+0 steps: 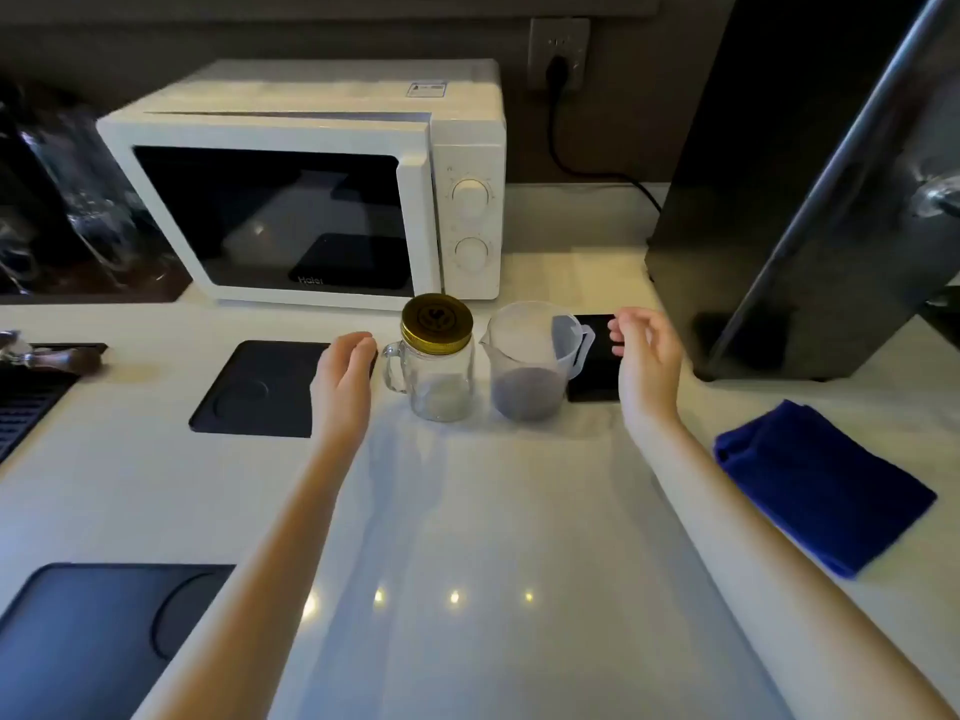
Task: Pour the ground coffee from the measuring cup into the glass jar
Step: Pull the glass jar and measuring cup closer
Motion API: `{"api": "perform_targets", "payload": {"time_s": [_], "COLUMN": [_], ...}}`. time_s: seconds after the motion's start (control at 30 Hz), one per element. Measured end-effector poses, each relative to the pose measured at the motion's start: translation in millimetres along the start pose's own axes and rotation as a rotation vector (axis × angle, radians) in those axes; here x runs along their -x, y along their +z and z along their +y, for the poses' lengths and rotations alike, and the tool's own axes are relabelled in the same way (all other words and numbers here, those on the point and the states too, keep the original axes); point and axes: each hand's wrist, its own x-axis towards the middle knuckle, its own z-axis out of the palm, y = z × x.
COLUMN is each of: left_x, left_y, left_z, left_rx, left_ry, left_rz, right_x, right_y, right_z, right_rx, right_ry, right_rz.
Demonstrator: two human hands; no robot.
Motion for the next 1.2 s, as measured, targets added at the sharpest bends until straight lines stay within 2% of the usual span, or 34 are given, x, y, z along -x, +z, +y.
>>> {"api": "perform_targets", "payload": {"time_s": [0.1, 0.23, 0.4, 0.57, 0.67, 0.77, 0.93, 1.1, 1.2], "left_x": [-9, -15, -21, -25, -22, -6, 38, 84, 104], "left_y": [13, 30, 39, 39, 36, 29, 16, 7, 1], "left_z": [-9, -17, -22, -27, -28, -26, -18, -19, -28], "left_rx": [0.107, 0.270, 0.414, 0.601, 0.653, 0.688, 0.698, 0.718, 0.742], "left_ry": [-0.168, -0.326, -0.382, -0.398, -0.429, -0.453, -0.378, -0.410, -0.406], "left_rz": [-0.029, -0.040, -0.051, -0.179, -0.177, -0.153, -0.209, -0.259, -0.270], "right_x": [-11, -16, -21, -15, -10, 1, 31, 64, 80], "right_y": [13, 25, 33, 36, 32, 22, -3, -35, -52], "right_z": [8, 21, 23, 22, 17, 10, -1, 2, 7], "right_rx": [-0.038, -0.023, -0.088, -0.059, -0.092, -0.087, -0.141, -0.017, -0.021], "right_ry": [0.099, 0.235, 0.310, 0.402, 0.413, 0.375, 0.360, 0.369, 0.393], "right_rz": [0.080, 0.042, 0.018, 0.032, 0.062, 0.052, 0.067, 0.032, 0.071]}}
